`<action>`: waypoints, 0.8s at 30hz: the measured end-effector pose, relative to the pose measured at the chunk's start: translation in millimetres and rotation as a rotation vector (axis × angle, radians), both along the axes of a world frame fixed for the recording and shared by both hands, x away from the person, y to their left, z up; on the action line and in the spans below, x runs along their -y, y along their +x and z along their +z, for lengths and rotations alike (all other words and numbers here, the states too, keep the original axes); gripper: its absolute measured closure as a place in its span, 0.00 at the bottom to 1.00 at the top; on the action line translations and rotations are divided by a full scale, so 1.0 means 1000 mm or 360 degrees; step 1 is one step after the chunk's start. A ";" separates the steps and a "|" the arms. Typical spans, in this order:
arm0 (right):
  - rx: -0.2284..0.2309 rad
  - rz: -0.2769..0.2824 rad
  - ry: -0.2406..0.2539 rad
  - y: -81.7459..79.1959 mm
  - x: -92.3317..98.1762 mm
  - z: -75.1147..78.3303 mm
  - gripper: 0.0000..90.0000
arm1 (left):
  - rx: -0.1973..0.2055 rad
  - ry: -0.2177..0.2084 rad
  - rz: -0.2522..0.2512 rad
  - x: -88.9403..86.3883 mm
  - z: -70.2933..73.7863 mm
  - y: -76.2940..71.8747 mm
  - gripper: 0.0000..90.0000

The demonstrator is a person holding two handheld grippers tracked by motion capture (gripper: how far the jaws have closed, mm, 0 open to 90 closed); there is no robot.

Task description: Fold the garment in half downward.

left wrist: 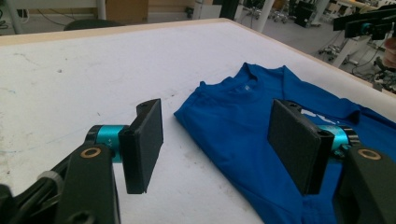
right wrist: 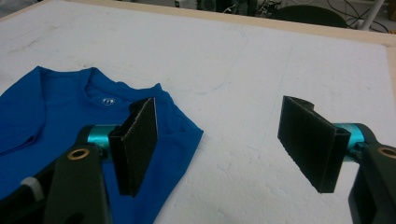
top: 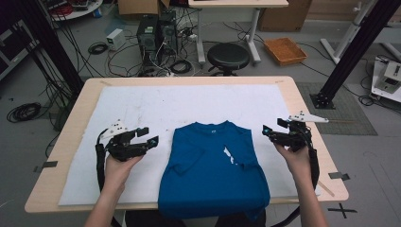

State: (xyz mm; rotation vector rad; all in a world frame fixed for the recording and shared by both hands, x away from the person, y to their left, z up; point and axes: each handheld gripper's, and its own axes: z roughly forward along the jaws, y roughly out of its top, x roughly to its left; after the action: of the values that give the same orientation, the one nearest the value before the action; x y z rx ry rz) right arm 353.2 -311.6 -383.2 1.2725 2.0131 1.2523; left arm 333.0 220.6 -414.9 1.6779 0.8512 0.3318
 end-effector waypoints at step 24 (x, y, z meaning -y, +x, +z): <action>-0.0091 0.0025 0.0071 0.023 -0.017 -0.019 0.44 | -0.0131 0.0315 0.0046 0.062 -0.004 0.039 0.33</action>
State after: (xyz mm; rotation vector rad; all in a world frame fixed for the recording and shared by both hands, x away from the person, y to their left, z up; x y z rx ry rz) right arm 376.1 -294.6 -402.0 1.3298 2.0489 1.2885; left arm 371.9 158.6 -419.3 1.8749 0.9288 0.3788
